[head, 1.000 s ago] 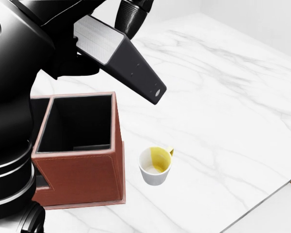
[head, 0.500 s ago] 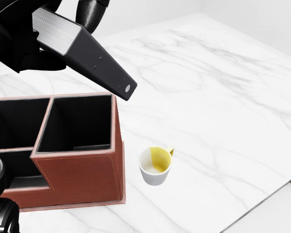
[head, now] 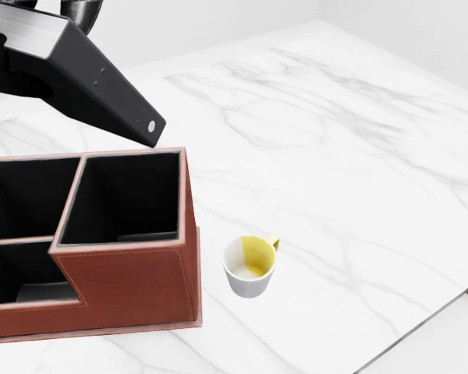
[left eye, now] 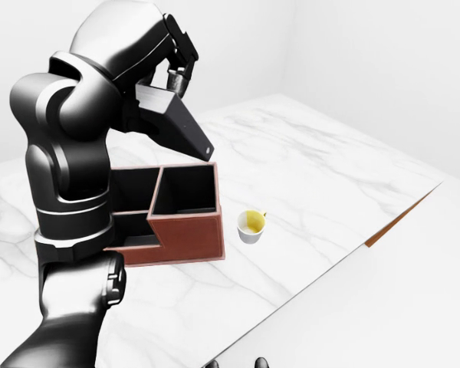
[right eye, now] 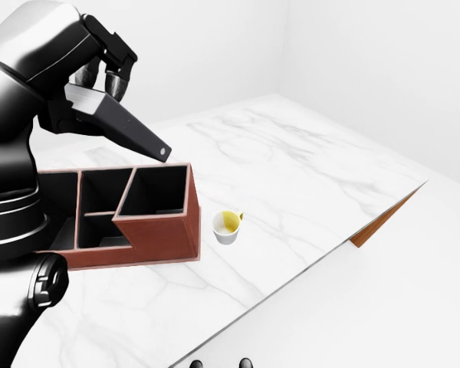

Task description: Pick up the book and place it in the right compartment of the caddy.

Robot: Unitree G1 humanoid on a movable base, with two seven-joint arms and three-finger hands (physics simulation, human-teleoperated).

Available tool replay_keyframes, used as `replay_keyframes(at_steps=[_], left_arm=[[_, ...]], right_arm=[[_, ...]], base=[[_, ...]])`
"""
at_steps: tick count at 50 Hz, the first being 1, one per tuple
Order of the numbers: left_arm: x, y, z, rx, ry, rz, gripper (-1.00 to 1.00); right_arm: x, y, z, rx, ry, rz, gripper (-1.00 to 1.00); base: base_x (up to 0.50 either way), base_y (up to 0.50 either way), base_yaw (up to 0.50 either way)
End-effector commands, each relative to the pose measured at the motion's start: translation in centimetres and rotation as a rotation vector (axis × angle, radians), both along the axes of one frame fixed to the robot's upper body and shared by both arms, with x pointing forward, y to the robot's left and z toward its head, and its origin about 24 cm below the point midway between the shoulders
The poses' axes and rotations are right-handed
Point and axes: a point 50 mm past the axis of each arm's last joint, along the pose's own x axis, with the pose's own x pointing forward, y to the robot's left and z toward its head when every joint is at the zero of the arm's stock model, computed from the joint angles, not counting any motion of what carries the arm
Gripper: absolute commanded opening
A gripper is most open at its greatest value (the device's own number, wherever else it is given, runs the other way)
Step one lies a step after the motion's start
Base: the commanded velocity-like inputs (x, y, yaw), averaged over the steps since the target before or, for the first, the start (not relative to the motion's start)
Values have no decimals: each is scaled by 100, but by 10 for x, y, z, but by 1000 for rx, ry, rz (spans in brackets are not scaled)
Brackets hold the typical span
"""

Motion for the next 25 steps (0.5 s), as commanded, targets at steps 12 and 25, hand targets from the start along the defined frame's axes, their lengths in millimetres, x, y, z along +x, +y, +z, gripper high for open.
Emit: replay_keyframes(at_steps=[12, 25], left_arm=[[19, 39, -7, -66, 76, 100, -100], [19, 39, -9, -77, 84, 86, -100]], right_arm=[[0, 0, 1, -1, 0, -3, 100], [0, -1, 1, -3, -1, -3, 100]], base=[[0, 0, 0], [0, 0, 0]])
